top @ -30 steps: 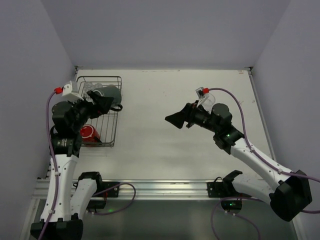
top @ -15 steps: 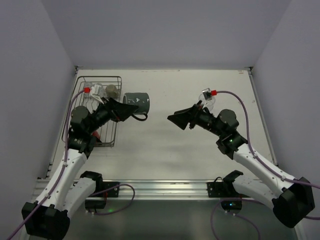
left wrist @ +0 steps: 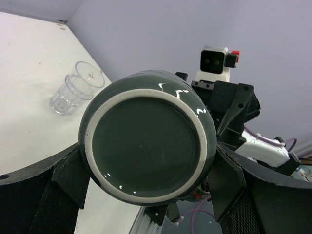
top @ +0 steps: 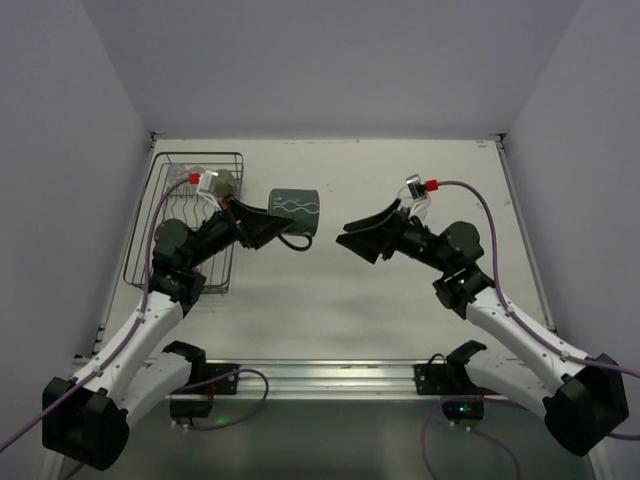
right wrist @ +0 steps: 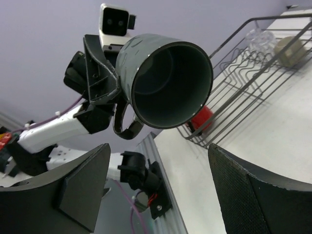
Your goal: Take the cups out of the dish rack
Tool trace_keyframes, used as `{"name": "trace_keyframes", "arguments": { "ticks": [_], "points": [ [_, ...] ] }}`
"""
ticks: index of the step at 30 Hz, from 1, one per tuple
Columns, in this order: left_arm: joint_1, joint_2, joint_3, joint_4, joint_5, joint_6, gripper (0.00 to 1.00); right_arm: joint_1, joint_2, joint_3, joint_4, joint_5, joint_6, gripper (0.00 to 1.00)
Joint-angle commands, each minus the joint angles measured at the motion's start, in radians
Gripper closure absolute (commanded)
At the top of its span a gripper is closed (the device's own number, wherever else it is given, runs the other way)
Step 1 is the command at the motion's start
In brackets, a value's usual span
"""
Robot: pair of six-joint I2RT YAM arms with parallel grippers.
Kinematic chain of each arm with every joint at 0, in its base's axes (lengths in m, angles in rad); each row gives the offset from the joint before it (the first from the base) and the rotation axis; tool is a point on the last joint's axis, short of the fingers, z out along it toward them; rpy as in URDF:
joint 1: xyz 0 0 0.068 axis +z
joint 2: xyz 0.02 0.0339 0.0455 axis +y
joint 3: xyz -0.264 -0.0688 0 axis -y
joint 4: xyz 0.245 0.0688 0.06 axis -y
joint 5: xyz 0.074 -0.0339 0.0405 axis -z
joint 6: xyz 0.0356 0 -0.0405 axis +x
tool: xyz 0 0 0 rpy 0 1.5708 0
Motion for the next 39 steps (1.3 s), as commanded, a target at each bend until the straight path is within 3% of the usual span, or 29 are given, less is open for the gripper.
{"name": "trace_keyframes", "arguments": {
  "ticks": [1,9,18,22,23,26,28,32,39],
  "points": [
    [-0.061,0.003,0.003,0.175,-0.01,-0.04,0.95,-0.001,0.051,0.02,0.151,-0.092,0.078,0.18],
    [-0.23,0.084,-0.004,0.212,-0.084,-0.003,0.95,0.003,0.106,0.028,0.297,-0.134,0.186,0.23],
    [-0.317,0.159,-0.001,0.266,-0.125,0.011,0.95,0.003,0.1,0.017,0.257,-0.103,0.163,0.32],
    [-0.34,0.185,0.016,0.275,-0.116,0.029,0.91,0.005,0.108,-0.022,0.32,-0.061,0.203,0.52],
    [-0.342,0.181,0.011,0.273,-0.119,0.034,0.86,0.003,0.103,-0.033,0.352,-0.035,0.21,0.61],
    [-0.342,0.142,0.009,0.203,-0.159,0.08,0.69,0.003,0.062,-0.066,0.351,0.024,0.206,0.72],
    [-0.342,0.105,0.002,0.148,-0.191,0.101,0.63,0.005,0.028,-0.076,0.337,0.047,0.192,0.78],
    [-0.342,0.07,-0.014,0.125,-0.205,0.12,0.49,0.003,0.013,-0.076,0.315,0.059,0.187,1.0],
    [-0.342,0.024,0.0,0.044,-0.206,0.173,0.15,0.003,0.007,-0.095,0.334,0.038,0.204,1.0]
  ]
}}
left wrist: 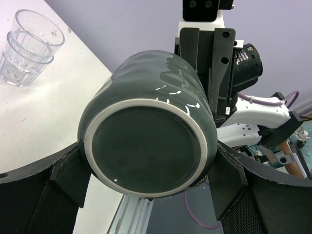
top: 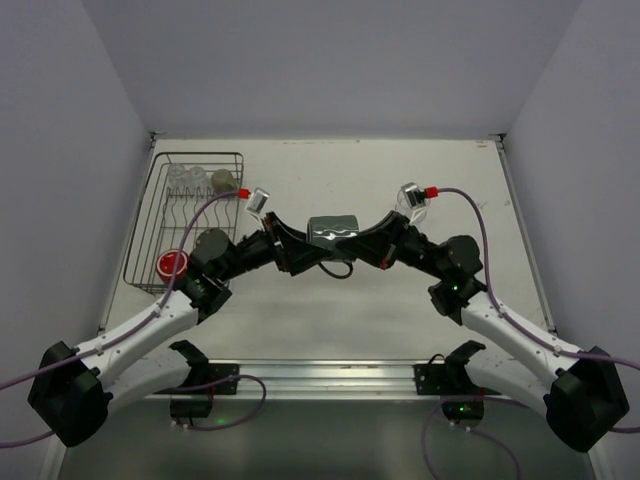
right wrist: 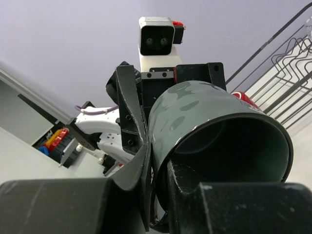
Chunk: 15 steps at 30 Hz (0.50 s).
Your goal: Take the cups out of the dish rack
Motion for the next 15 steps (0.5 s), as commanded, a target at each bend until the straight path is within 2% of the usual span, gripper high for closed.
{"name": "trace_keyframes", "arguments": {
  "ticks": [1,3,12,15],
  "points": [
    [0.015,-0.072,0.028,0.004,-0.047,0.087,0.07,-0.031,-0.03,-0.015,0.051,0.085,-0.032,1.0],
    [0.013,-0.086,0.037,-0.028,-0.054,0.107,0.0,-0.03,-0.04,-0.03,0.048,0.089,-0.033,1.0],
    [0.013,-0.085,0.047,-0.005,0.004,0.13,0.0,-0.033,-0.056,-0.093,0.041,0.074,-0.05,1.0],
    [0.013,-0.098,0.069,-0.053,-0.01,0.168,0.0,-0.04,-0.074,-0.101,0.013,0.072,-0.063,1.0]
  ]
}}
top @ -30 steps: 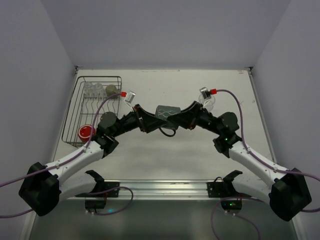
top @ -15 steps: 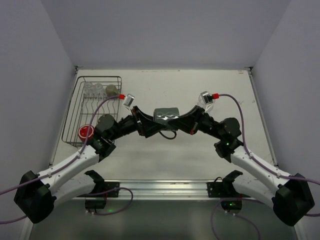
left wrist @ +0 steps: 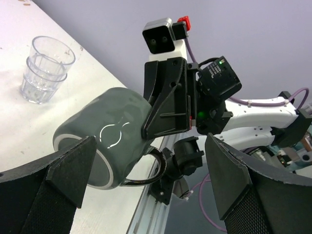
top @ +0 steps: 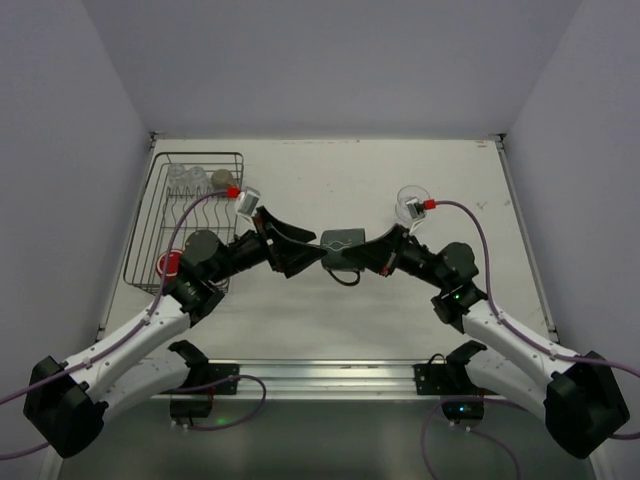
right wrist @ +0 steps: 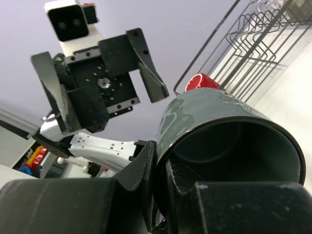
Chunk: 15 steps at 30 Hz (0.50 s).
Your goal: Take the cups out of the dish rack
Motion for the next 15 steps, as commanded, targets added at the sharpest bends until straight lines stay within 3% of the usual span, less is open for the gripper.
{"name": "trace_keyframes", "arguments": {
  "ticks": [1,5,12,15],
  "points": [
    [0.003,-0.03,0.068,-0.011,-0.006,0.08,0.0,-0.01,-0.049,0.016,0.065,0.037,-0.047,1.0],
    [0.003,-0.09,0.126,-0.177,-0.113,0.157,0.0,-0.02,-0.078,0.019,-0.016,0.048,-0.096,1.0],
    [0.003,-0.105,0.287,-0.686,-0.463,0.321,0.0,-0.021,-0.058,0.178,-0.614,0.173,-0.44,1.0],
    [0.003,-0.122,0.321,-0.778,-0.579,0.347,0.0,-0.021,-0.026,0.249,-0.818,0.276,-0.568,1.0]
  ]
}}
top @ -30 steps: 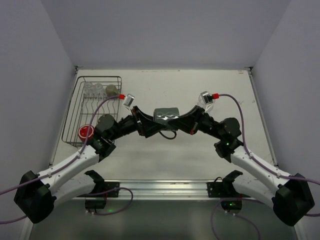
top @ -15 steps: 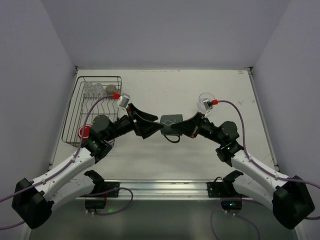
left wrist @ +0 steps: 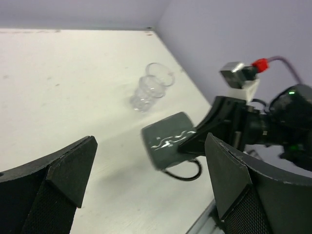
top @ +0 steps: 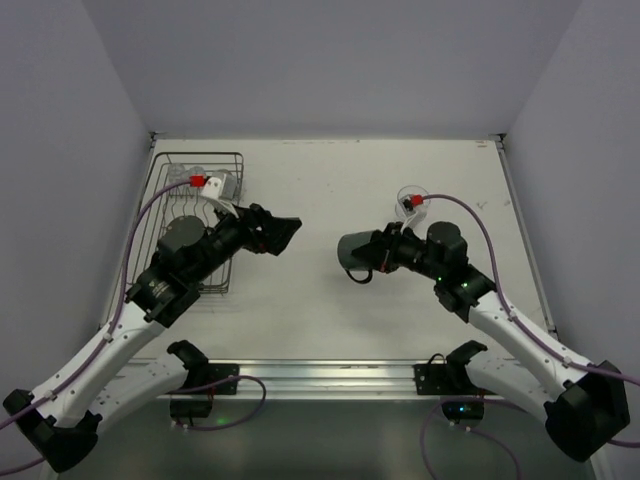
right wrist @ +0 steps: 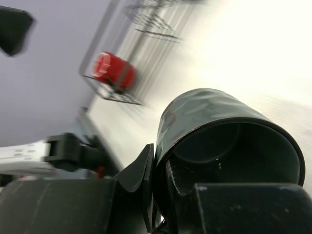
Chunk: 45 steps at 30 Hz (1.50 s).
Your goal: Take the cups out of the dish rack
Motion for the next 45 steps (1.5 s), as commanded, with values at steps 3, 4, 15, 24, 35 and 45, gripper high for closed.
{"name": "trace_keyframes", "arguments": {
  "ticks": [3,4,15,24,35,45],
  "points": [
    [0.003,-0.031,0.084,-0.347,-0.31,0.091,0.0,-0.004,0.088,0.186,-0.392,0.253,-0.31,1.0],
    [0.003,-0.035,0.1,-0.403,-0.366,0.091,0.0,-0.004,0.125,0.209,-0.414,0.275,-0.328,1.0],
    [0.003,-0.011,0.13,-0.617,-0.663,0.059,0.0,0.024,0.323,0.358,-0.555,0.415,-0.404,1.0],
    [0.003,0.075,0.122,-0.62,-0.796,0.047,0.0,0.048,0.488,0.447,-0.626,0.522,-0.43,1.0],
    [0.018,0.187,0.099,-0.545,-0.862,0.01,0.0,0.082,0.617,0.471,-0.632,0.552,-0.437,0.96],
    [0.265,0.144,0.055,-0.689,-0.755,-0.042,0.0,0.087,0.539,0.415,-0.577,0.518,-0.435,0.44]
  ]
}}
